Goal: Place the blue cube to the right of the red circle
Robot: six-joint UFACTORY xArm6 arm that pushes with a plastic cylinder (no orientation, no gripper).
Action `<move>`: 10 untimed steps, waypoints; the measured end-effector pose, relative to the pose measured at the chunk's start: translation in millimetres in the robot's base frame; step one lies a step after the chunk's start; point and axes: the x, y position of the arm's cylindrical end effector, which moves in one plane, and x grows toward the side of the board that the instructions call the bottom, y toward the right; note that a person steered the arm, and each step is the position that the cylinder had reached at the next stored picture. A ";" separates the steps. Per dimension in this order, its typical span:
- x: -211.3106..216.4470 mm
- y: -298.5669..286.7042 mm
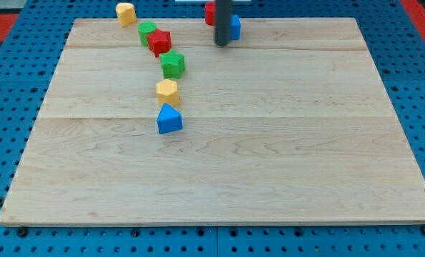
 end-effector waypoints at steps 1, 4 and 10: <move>-20.1 -21.6; -36.8 137.3; -58.0 126.1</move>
